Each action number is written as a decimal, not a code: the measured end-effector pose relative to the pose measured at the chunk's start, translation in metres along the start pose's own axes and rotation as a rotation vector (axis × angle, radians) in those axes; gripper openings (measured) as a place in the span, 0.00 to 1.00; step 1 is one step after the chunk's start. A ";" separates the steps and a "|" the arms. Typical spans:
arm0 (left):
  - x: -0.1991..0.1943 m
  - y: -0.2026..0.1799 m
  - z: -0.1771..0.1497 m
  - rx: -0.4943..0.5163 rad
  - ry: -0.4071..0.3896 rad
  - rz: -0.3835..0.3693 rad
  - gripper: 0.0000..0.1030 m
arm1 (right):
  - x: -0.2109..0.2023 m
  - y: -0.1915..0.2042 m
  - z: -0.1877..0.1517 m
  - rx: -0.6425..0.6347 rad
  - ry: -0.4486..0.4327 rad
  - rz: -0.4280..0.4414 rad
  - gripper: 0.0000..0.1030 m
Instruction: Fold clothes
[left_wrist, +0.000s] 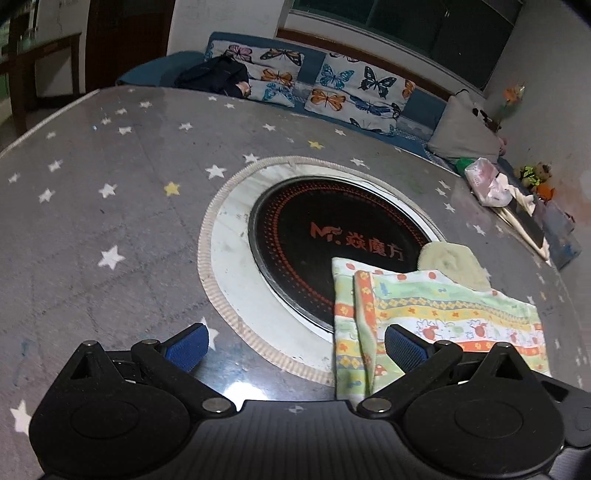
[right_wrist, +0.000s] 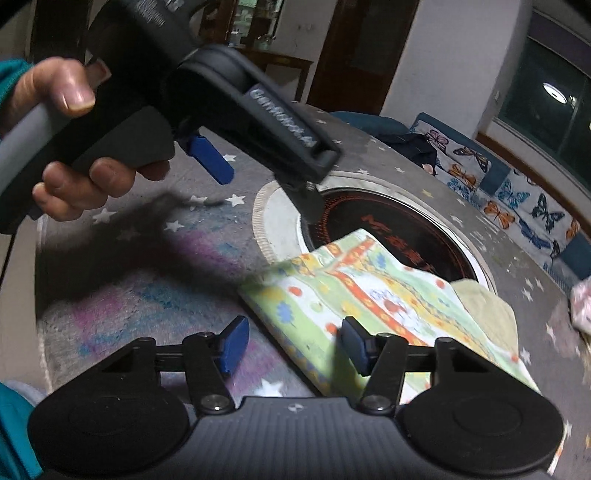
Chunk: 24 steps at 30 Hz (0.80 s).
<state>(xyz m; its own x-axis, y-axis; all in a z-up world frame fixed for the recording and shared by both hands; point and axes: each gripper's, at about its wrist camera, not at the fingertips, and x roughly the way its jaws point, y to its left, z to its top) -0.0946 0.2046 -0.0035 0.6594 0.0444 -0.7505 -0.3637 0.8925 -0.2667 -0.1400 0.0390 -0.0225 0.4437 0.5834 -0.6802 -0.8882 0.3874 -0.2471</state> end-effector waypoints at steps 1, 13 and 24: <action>0.001 0.001 0.000 -0.008 0.006 -0.009 1.00 | 0.003 0.003 0.002 -0.019 -0.002 -0.008 0.54; 0.009 0.006 0.000 -0.187 0.067 -0.165 1.00 | -0.009 -0.018 0.013 0.126 -0.086 0.038 0.14; 0.041 -0.016 0.011 -0.314 0.189 -0.322 0.87 | -0.036 -0.054 0.013 0.304 -0.177 0.062 0.12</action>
<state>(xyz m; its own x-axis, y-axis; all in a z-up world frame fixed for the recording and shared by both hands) -0.0544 0.1971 -0.0230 0.6507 -0.3203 -0.6885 -0.3606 0.6675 -0.6514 -0.1066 0.0063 0.0243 0.4275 0.7170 -0.5507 -0.8499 0.5263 0.0255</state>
